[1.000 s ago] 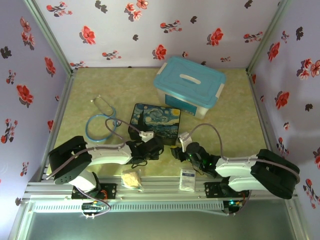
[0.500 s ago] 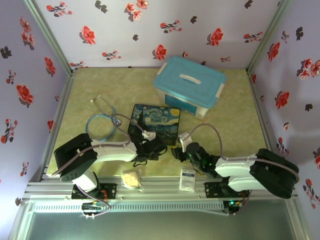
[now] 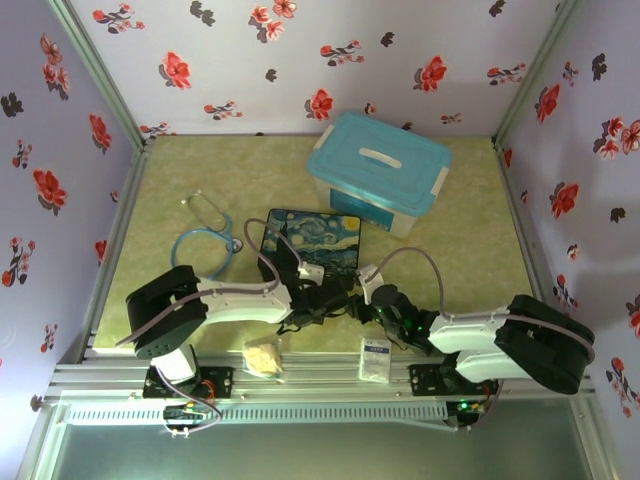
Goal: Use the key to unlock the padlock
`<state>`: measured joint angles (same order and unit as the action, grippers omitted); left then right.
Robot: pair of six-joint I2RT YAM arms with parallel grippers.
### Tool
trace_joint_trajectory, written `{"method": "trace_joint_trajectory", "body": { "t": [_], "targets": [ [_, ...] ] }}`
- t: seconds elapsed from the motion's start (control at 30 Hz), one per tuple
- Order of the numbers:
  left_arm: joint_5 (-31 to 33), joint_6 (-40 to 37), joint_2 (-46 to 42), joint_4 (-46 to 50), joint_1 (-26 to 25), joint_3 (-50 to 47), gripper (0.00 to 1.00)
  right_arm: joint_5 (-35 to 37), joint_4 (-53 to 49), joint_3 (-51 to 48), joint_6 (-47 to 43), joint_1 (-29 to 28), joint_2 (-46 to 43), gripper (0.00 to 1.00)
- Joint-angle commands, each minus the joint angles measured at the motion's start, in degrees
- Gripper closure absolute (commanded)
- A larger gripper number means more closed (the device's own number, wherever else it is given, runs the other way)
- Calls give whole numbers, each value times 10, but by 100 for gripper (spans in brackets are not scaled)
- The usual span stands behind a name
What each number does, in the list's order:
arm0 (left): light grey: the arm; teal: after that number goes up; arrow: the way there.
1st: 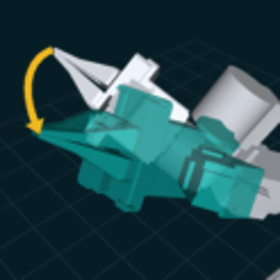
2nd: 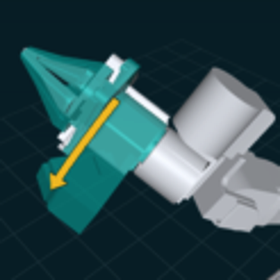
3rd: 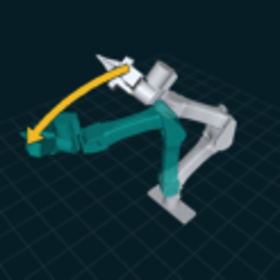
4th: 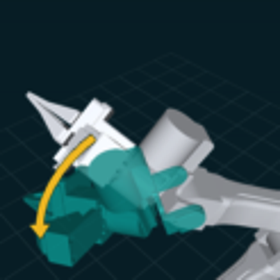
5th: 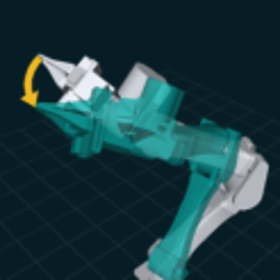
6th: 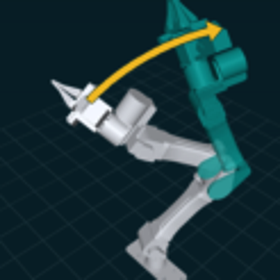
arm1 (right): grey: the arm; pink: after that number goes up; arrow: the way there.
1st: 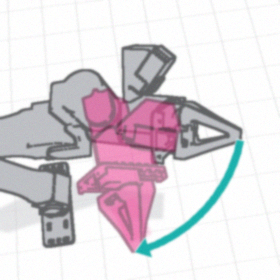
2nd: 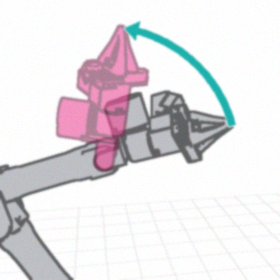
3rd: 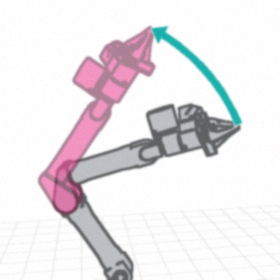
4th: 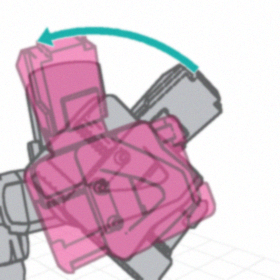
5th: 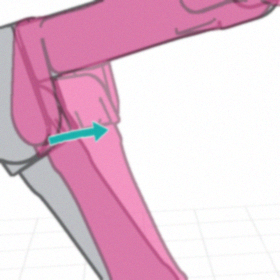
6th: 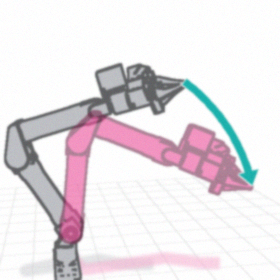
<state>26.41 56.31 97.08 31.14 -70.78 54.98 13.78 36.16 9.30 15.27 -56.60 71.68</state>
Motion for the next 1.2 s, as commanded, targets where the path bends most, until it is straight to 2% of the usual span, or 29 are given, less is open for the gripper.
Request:
{"method": "trace_joint_trajectory", "body": {
  "t": [0.0,0.23,0.43,0.73,0.83,1.03,1.17],
  "targets": [
    [28,-10,8,39,-7,18,69,8,14,-3,7,4,2,51],
    [33,-12,36,68,-12,47,78,10,14,-4,7,5,-1,51],
    [57,-13,79,156,-19,96,86,10,15,-5,8,5,-1,51],
    [64,-11,98,184,-29,122,85,17,15,-11,16,10,-13,51],
    [63,-14,99,192,-25,126,80,18,13,-14,19,12,-19,51],
    [39,-17,92,162,-28,122,80,16,16,-15,20,14,-18,51],
    [25,-16,91,153,-36,132,76,15,16,-15,20,15,-21,51]
  ]
}}
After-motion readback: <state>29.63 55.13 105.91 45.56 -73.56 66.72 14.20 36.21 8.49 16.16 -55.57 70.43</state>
